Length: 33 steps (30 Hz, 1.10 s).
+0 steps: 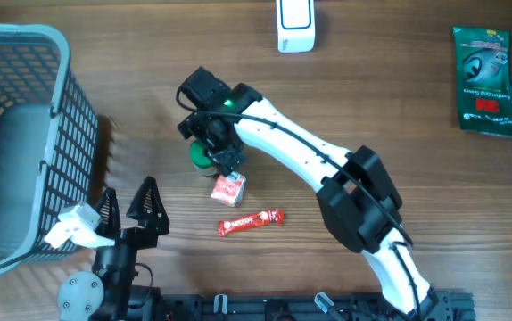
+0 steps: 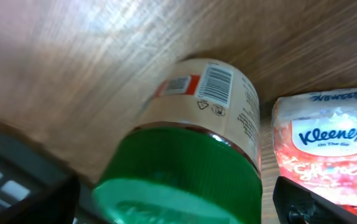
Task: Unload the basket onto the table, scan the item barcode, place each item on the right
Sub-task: 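Reach the right gripper to the green-capped jar and grasp it, then lift the jar and rotate it in front of the scanner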
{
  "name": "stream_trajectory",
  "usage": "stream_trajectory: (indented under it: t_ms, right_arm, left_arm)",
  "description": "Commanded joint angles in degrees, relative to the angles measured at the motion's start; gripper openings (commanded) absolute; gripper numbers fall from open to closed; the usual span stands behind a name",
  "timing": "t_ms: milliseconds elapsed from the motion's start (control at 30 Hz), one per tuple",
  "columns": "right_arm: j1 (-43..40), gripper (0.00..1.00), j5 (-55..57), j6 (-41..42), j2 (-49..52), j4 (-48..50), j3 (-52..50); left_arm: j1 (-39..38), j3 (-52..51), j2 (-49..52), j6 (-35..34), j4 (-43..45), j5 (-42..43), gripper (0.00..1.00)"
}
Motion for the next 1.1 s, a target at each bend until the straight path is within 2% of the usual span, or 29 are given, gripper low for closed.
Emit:
stream_trajectory:
  t_ms: [0, 67, 267, 433, 533, 667, 767, 833, 933, 1067]
  right_arm:
    - [-0.11, 0.96, 0.98, -1.03, 3.04, -0.52, 1.75]
    - [0.0, 0.82, 1.75, -1.22, 3.3, -0.35, 1.75]
    - [0.04, 0.66, 10.43, -7.61, 3.26, -3.5, 1.77]
    - [-1.7, 0.65, 13.11, -21.38, 2.56, -8.5, 5.25]
    - [-4.26, 0.65, 13.68, -35.08, 2.16, -13.86, 9.73]
    - [-8.57, 0.66, 13.7, -57.66, 2.05, -20.5, 12.04]
    - [-10.58, 0.67, 13.7, -68.83, 2.08, -24.46, 11.41]
    - [-11.39, 0.71, 13.7, -76.37, 2.08, -24.83, 10.32]
    - [-11.28, 0.8, 13.64, -83.6, 2.08, -24.74, 7.67]
    - [-11.21, 0.81, 13.49, -85.48, 2.08, -23.23, 2.82]
  left_arm:
    - [-0.26, -0.33, -0.2, 0.44, 0.13, 0.7, 1.0]
    - [-0.26, -0.31, -0.2, 0.44, 0.13, 0.7, 1.0]
    - [-0.26, -0.31, -0.2, 0.44, 0.13, 0.7, 1.0]
    - [-0.26, -0.33, -0.2, 0.44, 0.13, 0.7, 1.0]
    - [-0.26, -0.33, -0.2, 0.44, 0.11, 0.7, 1.0]
    - [-0.26, -0.33, -0.2, 0.44, 0.13, 0.7, 1.0]
    - [-0.26, -0.33, -0.2, 0.44, 0.13, 0.7, 1.0]
    - [-0.26, -0.33, -0.2, 0.44, 0.13, 0.7, 1.0]
    - [-0.26, -0.31, -0.2, 0.44, 0.13, 0.7, 1.0]
    - [-0.26, -0.33, -0.2, 0.44, 0.13, 0.7, 1.0]
